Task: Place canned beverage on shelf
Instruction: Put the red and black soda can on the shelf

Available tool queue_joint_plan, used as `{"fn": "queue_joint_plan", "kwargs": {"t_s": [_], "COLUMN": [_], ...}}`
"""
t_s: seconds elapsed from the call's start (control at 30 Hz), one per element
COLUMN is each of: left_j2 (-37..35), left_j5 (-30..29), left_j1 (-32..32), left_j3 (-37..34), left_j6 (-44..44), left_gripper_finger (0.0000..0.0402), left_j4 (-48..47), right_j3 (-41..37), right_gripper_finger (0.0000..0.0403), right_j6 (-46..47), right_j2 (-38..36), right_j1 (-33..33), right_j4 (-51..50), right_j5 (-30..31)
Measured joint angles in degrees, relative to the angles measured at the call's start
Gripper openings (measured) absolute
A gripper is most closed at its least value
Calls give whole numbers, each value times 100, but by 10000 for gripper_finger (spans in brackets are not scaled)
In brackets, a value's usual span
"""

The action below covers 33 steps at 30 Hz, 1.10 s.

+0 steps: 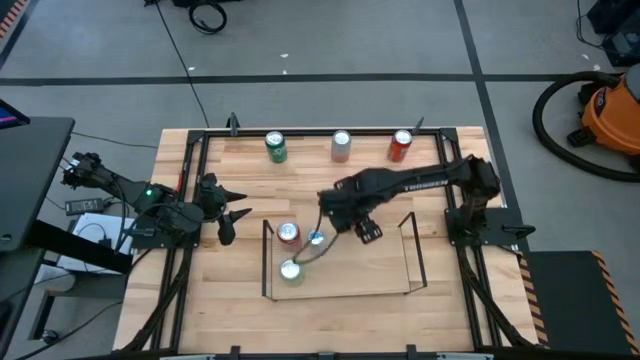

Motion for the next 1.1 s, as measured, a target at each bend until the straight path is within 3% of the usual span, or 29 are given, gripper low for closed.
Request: {"fn": "queue_joint_plan", "kwargs": {"t_s": [0.4, 0.53, 1.1], "left_j2": [-2, -1, 0], "left_j5": [-4, -4, -6], "left_j1": [0, 0, 0], "left_j3": [0, 0, 0], "left_j6": [4, 6, 24], "left_gripper_finger": [203, 203, 203], "left_j4": [31, 31, 26], "right_j3": [-37, -132, -616], "right_gripper_finger": [330, 330, 331], "right_j6": [-107, 156, 356], "right_j2": [0, 2, 9], "right_j1": [774, 849, 864], "right_j4": [562, 913, 1177], "right_j5": [21, -181, -74]}}
